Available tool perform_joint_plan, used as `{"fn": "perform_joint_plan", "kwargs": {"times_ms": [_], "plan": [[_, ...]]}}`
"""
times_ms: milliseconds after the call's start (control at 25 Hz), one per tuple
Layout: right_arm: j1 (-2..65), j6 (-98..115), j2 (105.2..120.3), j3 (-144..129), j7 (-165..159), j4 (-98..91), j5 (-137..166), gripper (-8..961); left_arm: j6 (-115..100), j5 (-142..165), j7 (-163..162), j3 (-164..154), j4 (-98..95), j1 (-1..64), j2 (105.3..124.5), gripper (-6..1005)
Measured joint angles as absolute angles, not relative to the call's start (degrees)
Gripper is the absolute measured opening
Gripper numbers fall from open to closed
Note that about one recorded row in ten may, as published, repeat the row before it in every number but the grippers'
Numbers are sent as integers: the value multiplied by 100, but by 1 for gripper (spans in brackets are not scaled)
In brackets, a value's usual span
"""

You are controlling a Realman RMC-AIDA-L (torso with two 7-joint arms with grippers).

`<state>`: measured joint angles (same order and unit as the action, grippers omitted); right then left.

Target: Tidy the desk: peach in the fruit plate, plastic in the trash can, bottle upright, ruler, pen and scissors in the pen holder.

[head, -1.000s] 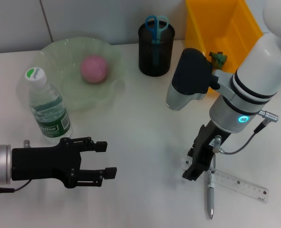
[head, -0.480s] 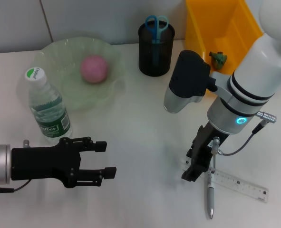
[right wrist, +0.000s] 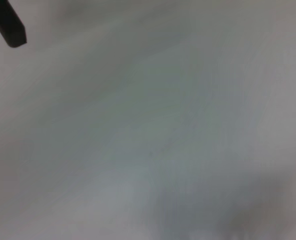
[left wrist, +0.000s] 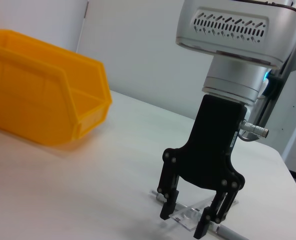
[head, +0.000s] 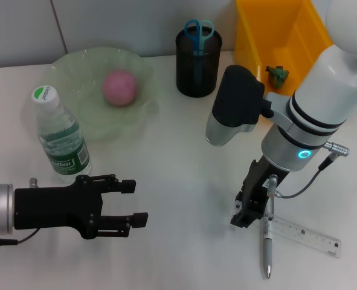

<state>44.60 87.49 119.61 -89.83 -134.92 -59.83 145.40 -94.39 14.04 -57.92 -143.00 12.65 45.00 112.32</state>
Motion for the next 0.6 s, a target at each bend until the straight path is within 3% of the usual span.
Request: {"fn": "perform_joint_plan", "kwargs": {"times_ms": [40,240,600], "plan": [[4460,8740,11961,-8988,-13492,-5983,14540,597,-9439,1404,-5792,-14300,1265,4500,11232,798],[4456,8732,11961,-9003,-13504,-5986,14543,391,-9440,1403,-5792,-14300,1266,4500,11232,798],[4305,8842,11936,-8947,-13712,-6637,14547,384,-9459,1398,-5792,-14300,1265,4500,11225,798]]}}
